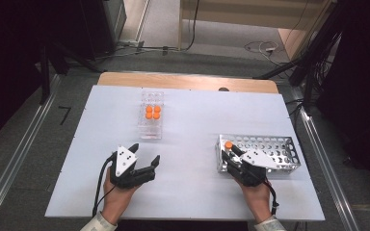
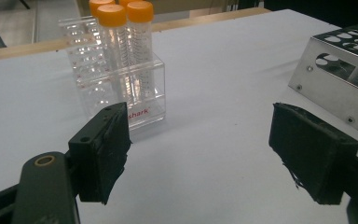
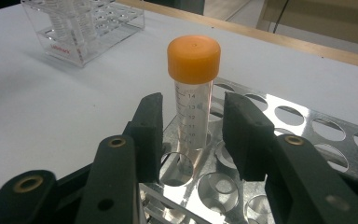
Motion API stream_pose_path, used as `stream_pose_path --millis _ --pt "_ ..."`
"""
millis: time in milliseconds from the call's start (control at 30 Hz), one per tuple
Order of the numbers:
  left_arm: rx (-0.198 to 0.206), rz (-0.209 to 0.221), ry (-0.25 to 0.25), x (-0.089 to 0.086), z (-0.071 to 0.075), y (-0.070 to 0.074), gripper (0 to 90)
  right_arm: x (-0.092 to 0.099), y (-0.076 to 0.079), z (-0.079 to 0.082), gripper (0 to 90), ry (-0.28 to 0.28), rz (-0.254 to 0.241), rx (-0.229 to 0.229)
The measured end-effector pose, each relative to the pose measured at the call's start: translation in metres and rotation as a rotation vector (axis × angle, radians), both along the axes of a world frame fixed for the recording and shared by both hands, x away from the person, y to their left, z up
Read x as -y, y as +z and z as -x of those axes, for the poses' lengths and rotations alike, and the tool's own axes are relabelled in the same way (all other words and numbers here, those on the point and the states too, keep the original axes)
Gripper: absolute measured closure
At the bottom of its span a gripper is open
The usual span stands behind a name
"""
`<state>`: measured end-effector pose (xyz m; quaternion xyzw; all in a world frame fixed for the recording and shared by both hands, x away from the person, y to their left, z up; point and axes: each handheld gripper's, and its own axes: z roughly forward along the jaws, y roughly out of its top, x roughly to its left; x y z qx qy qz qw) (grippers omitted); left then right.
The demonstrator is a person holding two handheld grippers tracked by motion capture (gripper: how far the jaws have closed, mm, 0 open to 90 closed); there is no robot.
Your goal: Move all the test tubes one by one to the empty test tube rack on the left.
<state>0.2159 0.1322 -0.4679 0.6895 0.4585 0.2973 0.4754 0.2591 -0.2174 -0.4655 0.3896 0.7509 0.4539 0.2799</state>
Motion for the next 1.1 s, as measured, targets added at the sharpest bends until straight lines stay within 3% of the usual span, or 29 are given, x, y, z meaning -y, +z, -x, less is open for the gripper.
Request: stream_pose_path --millis 400,567,1100 --pt "0.002 -0.004 0.001 0.0 0.0 -0.001 20.5 -0.003 -0.002 -0.003 70.6 -0.006 0.007 0.005" --pt "0.004 -0.002 -0.004 0.001 0.001 -0.001 20.4 0.0 -0.001 -0.003 71.1 -0.008 -0.001 0.017" --pt "0.003 -0.003 -0.012 0.002 0.001 -0.001 20.3 0.005 0.026 0.007 71.5 -0.013 -0.056 0.078"
